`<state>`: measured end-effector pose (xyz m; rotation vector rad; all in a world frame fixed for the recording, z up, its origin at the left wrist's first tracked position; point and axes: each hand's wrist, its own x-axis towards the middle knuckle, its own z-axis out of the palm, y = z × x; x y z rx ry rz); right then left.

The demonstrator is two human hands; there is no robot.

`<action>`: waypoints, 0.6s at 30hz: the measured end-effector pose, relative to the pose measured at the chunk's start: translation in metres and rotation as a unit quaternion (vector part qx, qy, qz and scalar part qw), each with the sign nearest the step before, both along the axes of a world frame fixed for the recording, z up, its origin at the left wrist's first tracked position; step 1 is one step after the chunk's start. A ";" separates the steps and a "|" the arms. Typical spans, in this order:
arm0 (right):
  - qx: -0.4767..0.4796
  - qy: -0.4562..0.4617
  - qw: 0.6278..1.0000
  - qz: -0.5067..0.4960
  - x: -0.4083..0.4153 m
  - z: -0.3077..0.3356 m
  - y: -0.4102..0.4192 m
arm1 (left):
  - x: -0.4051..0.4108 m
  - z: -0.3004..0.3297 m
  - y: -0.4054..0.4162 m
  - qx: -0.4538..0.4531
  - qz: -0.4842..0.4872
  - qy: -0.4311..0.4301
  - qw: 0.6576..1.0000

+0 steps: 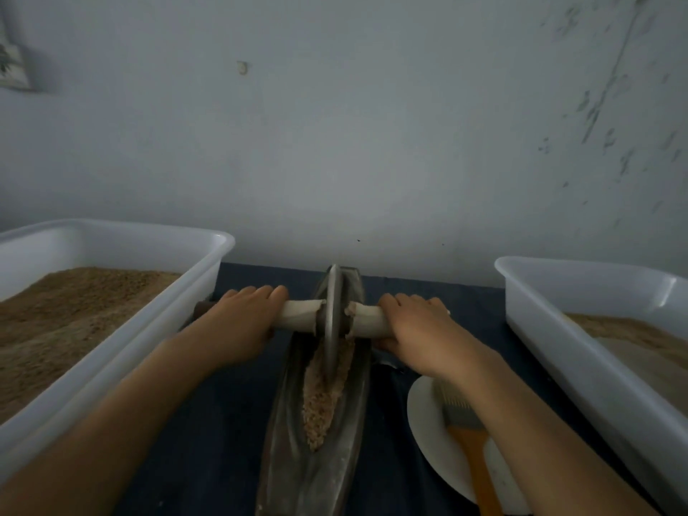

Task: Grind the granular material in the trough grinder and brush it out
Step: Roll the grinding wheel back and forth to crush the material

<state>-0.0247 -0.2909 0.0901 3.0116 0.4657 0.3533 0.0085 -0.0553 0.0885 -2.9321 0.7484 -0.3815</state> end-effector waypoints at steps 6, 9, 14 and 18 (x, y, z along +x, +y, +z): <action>0.008 0.267 0.963 0.024 -0.031 0.038 0.006 | -0.028 0.036 0.011 0.038 -0.018 0.283 0.958; 0.004 0.324 0.946 0.035 -0.039 0.048 0.005 | -0.035 0.047 0.013 0.045 -0.031 0.333 0.941; 0.039 0.285 0.957 0.024 -0.028 0.041 0.003 | -0.029 0.041 0.010 0.030 -0.019 0.326 0.945; 0.048 0.124 0.991 0.008 -0.004 0.017 -0.001 | -0.012 0.021 0.000 0.003 0.022 0.166 0.986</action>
